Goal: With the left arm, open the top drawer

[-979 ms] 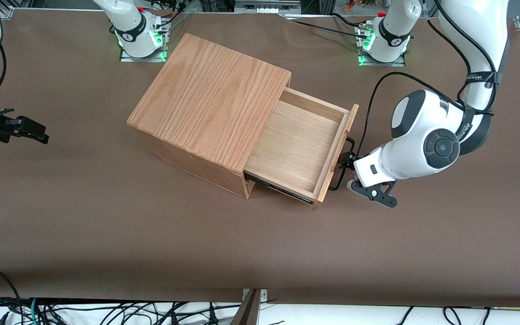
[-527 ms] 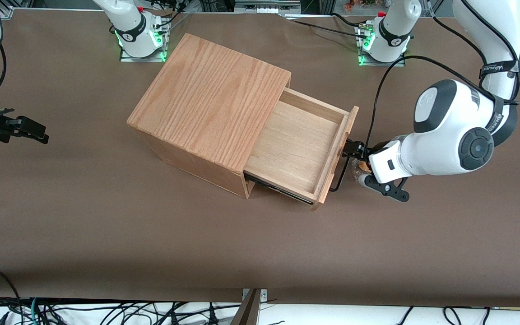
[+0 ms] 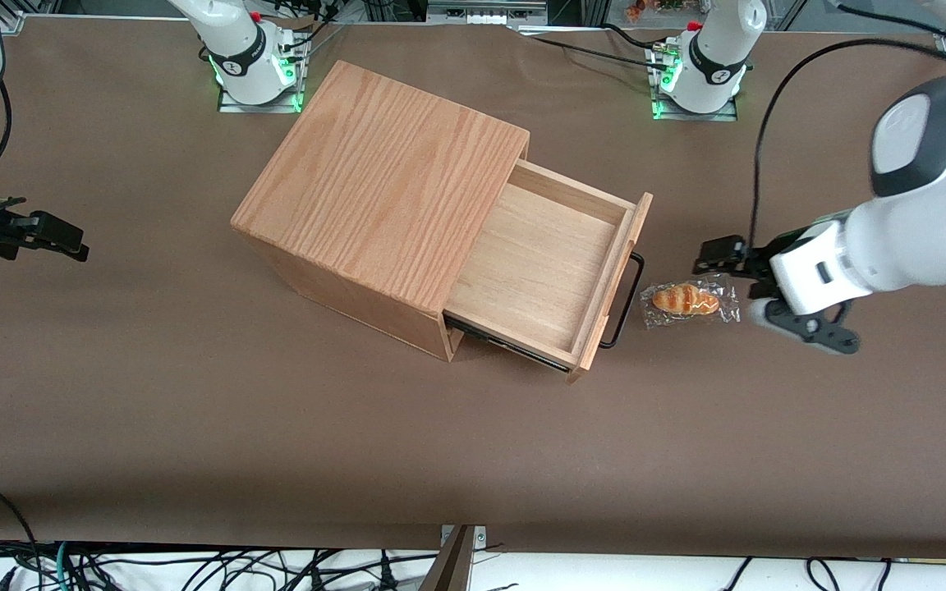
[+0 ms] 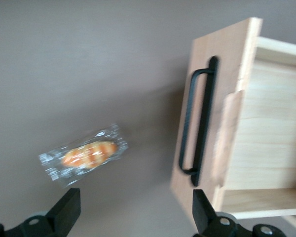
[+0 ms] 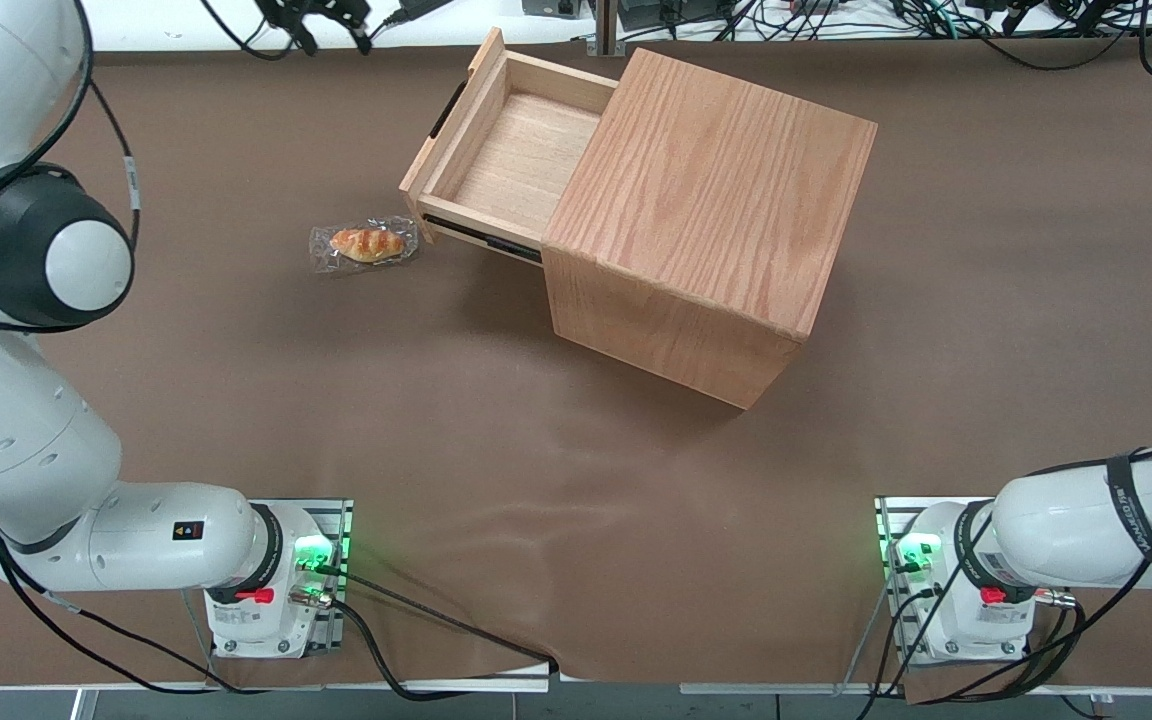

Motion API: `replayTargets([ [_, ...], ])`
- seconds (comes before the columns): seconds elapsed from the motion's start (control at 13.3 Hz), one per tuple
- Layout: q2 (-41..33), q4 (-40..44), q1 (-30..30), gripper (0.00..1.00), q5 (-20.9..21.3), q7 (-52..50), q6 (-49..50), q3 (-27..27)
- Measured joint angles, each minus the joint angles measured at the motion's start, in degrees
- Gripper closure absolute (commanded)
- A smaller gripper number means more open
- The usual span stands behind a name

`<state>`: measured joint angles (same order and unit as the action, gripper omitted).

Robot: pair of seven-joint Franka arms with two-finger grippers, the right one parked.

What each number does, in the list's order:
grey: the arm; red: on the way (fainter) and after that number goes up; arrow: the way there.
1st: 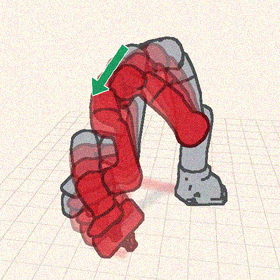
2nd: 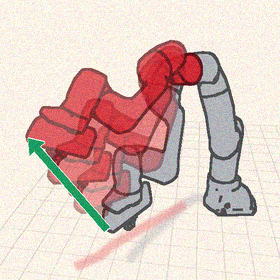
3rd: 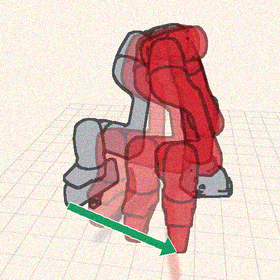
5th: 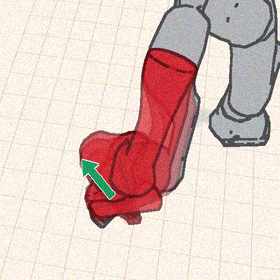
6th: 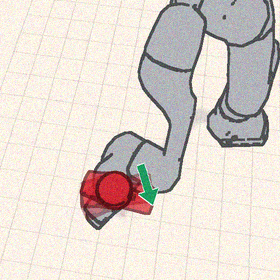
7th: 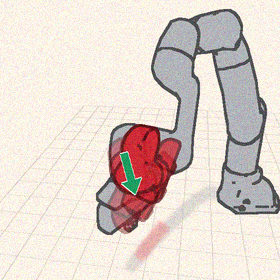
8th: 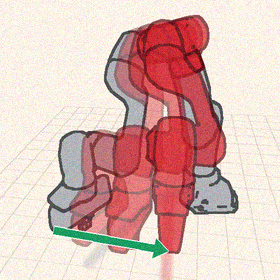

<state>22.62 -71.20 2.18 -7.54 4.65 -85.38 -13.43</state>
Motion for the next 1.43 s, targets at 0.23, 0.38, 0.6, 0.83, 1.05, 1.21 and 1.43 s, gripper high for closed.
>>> replayTargets([
  [0.23,-2.14,-0.02,0.11,0.00,3.70,-0.04,1.10,-0.01],
  [0.38,-2.90,-0.14,0.34,0.00,4.64,-0.04,1.64,0.03],
  [0.6,-6.11,-3.21,-0.25,0.00,6.80,-0.29,0.92,1.85],
  [0.83,-13.29,-12.97,-3.22,0.00,6.64,-0.21,-9.74,9.05],
  [1.05,-18.66,-20.34,-3.91,0.00,5.21,-0.38,-11.05,10.48],
  [1.21,-19.82,-22.03,-3.90,0.00,5.34,-0.69,-9.32,10.69],
  [1.43,-20.00,-22.27,-3.53,0.00,5.39,-0.88,-8.55,10.96],
])
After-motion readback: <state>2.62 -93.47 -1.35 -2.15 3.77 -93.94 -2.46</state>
